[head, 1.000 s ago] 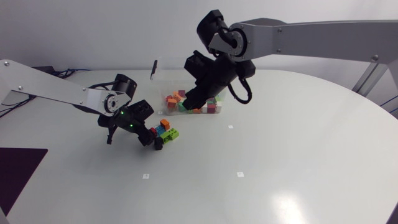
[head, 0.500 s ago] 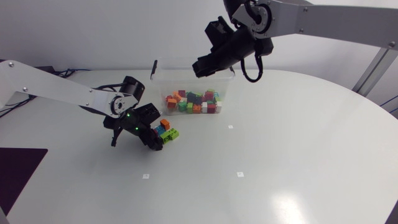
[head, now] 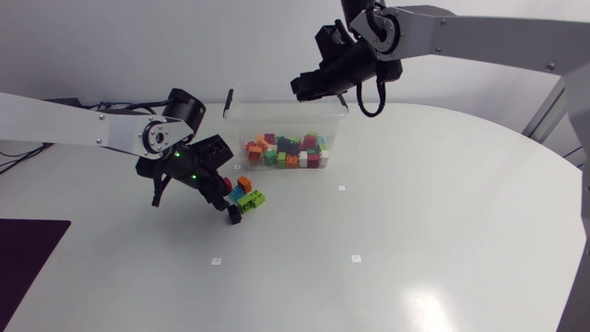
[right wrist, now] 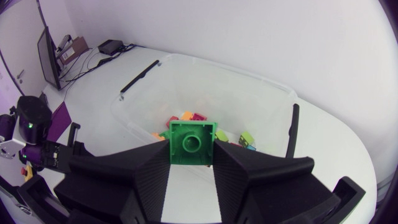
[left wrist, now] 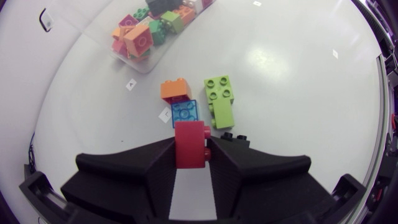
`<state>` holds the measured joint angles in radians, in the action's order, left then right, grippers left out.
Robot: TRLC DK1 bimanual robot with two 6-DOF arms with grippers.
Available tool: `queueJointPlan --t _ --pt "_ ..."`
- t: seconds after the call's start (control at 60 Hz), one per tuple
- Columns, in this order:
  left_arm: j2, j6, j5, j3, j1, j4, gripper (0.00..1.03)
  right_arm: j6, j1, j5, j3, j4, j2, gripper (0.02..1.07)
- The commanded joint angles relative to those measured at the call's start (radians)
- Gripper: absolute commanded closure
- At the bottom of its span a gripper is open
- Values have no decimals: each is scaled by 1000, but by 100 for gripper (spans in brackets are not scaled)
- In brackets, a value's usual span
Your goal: Place the duplo bricks in the container
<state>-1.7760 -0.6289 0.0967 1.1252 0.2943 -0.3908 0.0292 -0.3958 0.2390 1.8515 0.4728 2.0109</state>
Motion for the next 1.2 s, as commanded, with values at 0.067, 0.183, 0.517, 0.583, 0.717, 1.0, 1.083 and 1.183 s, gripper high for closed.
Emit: queueJointPlan --t 0.067,0.183,0.517,0.583,0.717,1.0,1.083,1.183 --pt "66 11 0 48 23 -51 76 -41 26 -26 32 -51 55 79" --pt "101 23 0 79 35 -83 76 -45 29 -50 46 -66 84 78" --pt "139 123 1 193 63 -97 76 -38 40 -89 61 -62 121 25" --pt "133 155 1 225 66 -89 76 -34 41 -89 48 -62 100 14" --pt "115 215 5 281 71 -52 76 -28 43 -87 21 -62 51 14" --pt "0 330 28 433 68 27 76 -23 37 -75 -141 -76 -80 14" --pt "-40 353 29 463 66 58 76 -20 28 -72 -199 -89 -115 14" --pt "-88 374 44 504 63 75 76 -12 9 -70 -256 -102 -146 14"
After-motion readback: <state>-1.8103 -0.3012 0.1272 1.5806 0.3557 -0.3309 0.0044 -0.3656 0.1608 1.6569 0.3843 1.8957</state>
